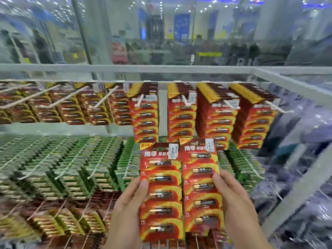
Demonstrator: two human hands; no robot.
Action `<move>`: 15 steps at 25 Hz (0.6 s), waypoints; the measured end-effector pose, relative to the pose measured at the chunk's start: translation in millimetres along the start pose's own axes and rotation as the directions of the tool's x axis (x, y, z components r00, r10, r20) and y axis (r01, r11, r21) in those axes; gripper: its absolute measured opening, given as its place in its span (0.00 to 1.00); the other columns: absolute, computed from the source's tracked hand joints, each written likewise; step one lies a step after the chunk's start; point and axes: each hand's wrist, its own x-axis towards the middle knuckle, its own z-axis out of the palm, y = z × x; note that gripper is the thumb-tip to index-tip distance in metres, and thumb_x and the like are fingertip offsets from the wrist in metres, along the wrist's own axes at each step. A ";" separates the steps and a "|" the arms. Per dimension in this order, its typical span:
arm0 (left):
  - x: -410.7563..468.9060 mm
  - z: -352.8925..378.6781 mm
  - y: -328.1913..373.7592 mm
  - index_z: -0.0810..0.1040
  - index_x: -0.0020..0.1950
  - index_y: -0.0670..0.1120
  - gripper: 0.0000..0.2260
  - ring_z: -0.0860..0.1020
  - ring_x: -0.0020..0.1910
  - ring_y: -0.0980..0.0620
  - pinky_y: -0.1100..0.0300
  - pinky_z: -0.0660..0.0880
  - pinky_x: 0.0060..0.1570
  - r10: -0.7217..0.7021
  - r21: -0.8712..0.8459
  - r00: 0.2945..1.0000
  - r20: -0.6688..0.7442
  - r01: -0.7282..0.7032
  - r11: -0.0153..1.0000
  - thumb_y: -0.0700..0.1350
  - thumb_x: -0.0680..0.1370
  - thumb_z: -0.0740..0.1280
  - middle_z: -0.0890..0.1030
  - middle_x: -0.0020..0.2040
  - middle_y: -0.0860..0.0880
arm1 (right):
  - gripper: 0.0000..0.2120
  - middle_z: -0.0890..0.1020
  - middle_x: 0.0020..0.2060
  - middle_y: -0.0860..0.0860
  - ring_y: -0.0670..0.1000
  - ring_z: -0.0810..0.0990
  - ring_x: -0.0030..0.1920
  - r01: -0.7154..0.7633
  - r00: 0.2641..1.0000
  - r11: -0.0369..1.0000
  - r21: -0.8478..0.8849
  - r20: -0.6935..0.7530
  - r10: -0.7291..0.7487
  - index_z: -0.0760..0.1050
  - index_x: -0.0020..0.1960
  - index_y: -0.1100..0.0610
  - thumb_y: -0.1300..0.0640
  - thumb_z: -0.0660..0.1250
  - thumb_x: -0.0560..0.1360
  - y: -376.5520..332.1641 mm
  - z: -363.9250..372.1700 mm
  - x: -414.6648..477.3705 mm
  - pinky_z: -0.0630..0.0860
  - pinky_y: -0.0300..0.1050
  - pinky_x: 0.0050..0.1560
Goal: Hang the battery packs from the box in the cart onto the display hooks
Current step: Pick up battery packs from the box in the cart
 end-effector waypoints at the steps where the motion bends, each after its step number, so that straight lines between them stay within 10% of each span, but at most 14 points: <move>1: 3.3 -5.2 7.8 0.82 0.65 0.47 0.19 0.87 0.51 0.37 0.41 0.79 0.56 0.020 0.003 1.000 0.006 -0.021 1.000 0.48 0.75 0.72 0.87 0.55 0.41 | 0.29 0.85 0.61 0.51 0.57 0.82 0.64 0.024 1.000 1.000 -0.010 0.004 -0.024 0.83 0.60 0.48 0.39 0.83 0.62 -0.7 12.1 2.6 0.75 0.64 0.67; 6: 14.2 -18.5 36.7 0.79 0.69 0.50 0.24 0.87 0.52 0.38 0.40 0.80 0.54 0.105 0.041 0.994 -0.022 -0.104 0.994 0.53 0.73 0.73 0.87 0.56 0.43 | 0.15 0.89 0.47 0.52 0.53 0.88 0.43 0.091 0.991 0.994 0.059 0.088 -0.096 0.80 0.59 0.54 0.52 0.68 0.74 -6.7 38.9 13.2 0.82 0.50 0.38; 15: 29.4 -1.8 80.6 0.87 0.57 0.53 0.10 0.88 0.47 0.41 0.50 0.85 0.38 0.271 0.167 0.960 0.076 -0.280 0.945 0.51 0.82 0.66 0.88 0.52 0.44 | 0.13 0.88 0.48 0.56 0.55 0.88 0.43 0.084 0.994 0.994 0.066 0.071 -0.089 0.81 0.59 0.57 0.53 0.67 0.77 0.5 41.2 14.4 0.83 0.51 0.38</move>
